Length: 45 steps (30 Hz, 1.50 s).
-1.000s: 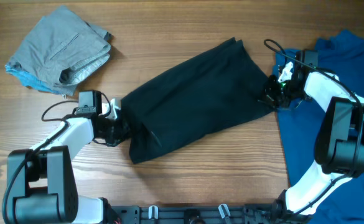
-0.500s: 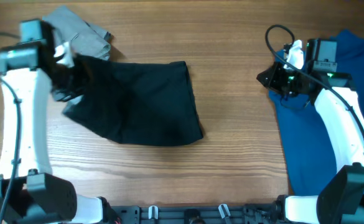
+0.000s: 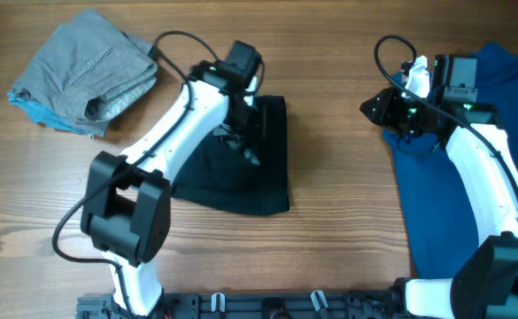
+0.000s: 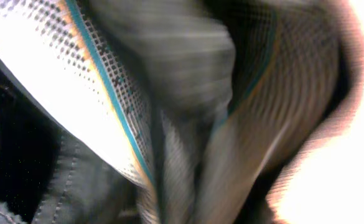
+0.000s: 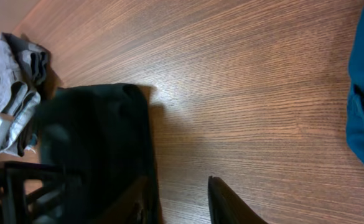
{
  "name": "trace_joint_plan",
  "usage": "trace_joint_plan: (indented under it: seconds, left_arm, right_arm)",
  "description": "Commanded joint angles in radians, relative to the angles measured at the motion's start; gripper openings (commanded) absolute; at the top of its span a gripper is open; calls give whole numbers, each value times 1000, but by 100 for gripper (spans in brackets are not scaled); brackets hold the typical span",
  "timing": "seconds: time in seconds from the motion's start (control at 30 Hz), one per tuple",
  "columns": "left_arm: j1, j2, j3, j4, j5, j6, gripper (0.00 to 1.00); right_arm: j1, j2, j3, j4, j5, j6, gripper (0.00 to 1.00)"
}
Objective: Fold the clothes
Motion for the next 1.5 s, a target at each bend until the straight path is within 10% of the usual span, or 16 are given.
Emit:
trace_joint_plan:
  seconds: [0.0, 0.13, 0.2, 0.23, 0.57, 0.67, 1.03, 1.13, 1.27, 1.37, 1.47]
  left_arm:
    - [41, -36, 99, -77, 5, -16, 100]
    - [142, -135, 249, -245, -5, 58, 93]
    - [214, -148, 237, -340, -30, 68, 8]
    - [232, -147, 201, -350, -30, 68, 4]
    - [274, -146, -493, 128, -49, 33, 14]
    - [319, -146, -504, 121, -116, 33, 57]
    - [335, -206, -245, 85, 259, 121, 50]
    - [271, -151, -346, 114, 247, 119, 24]
    - [264, -140, -417, 98, 208, 119, 67]
    - [276, -145, -417, 22, 207, 121, 75]
    - [282, -145, -420, -17, 114, 120, 42]
  right_arm:
    - [3, 2, 5, -5, -21, -26, 38]
    - [74, 2, 5, -18, -122, -165, 33]
    - [218, 3, 5, -9, -121, -257, 19]
    - [262, 6, 5, 5, -122, -268, 16]
    - [538, 479, 5, 165, -285, 377, 4]
    - [489, 498, 5, 60, -206, 402, 6]
    - [387, 199, 8, 574, -138, 143, 22]
    - [402, 361, 8, 642, -122, 221, 21]
    - [388, 492, 8, 575, 37, 417, 17]
    - [331, 467, 9, 449, 68, 431, 14]
    - [255, 390, 9, 325, 68, 325, 14]
